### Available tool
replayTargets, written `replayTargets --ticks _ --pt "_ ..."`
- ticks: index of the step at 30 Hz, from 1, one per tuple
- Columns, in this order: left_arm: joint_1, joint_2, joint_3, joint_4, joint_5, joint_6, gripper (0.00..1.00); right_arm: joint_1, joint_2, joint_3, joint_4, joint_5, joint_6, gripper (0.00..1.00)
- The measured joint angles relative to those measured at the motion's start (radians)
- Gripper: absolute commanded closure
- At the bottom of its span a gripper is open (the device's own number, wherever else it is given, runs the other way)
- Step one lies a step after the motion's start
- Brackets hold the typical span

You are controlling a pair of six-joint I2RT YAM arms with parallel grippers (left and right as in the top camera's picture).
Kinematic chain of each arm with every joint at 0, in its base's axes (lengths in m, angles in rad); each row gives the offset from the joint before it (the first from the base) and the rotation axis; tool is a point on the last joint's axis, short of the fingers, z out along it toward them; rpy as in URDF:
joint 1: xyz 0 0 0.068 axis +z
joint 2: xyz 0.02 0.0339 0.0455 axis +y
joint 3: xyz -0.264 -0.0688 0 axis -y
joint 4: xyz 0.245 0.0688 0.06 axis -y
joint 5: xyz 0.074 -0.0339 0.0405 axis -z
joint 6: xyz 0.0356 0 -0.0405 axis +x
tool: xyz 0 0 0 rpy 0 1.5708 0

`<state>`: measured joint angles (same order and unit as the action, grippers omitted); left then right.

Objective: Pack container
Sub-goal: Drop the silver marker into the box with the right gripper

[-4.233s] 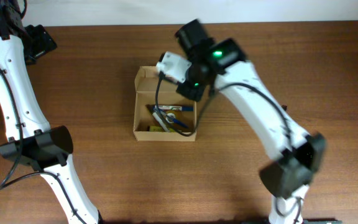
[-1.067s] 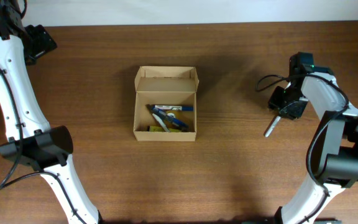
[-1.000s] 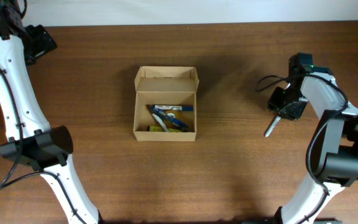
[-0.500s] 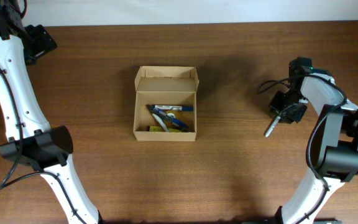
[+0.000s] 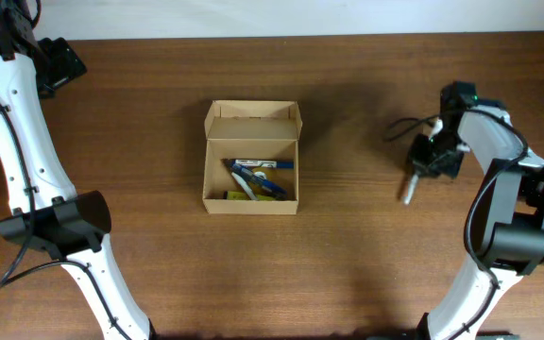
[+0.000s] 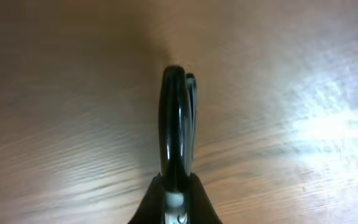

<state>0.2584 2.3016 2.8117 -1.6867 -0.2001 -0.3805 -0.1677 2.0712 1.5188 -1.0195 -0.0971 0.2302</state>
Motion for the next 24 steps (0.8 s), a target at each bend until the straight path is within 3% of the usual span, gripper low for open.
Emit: replayTargets --ticks 7,12,19,24 --pt "0.000 0.000 0.000 0.000 0.000 0.000 0.00 0.164 -0.024 0.440 -0.217 -0.018 -0.244 0.96" --pt "0.000 0.000 0.000 0.000 0.000 0.000 0.00 0.361 -0.082 0.710 -0.301 -0.013 -0.425 0.96" --pt "0.000 0.000 0.000 0.000 0.000 0.000 0.00 0.626 -0.097 0.741 -0.334 -0.009 -0.788 0.96" --pt "0.000 0.000 0.000 0.000 0.000 0.000 0.00 0.729 -0.016 0.710 -0.333 -0.006 -0.952 0.96"
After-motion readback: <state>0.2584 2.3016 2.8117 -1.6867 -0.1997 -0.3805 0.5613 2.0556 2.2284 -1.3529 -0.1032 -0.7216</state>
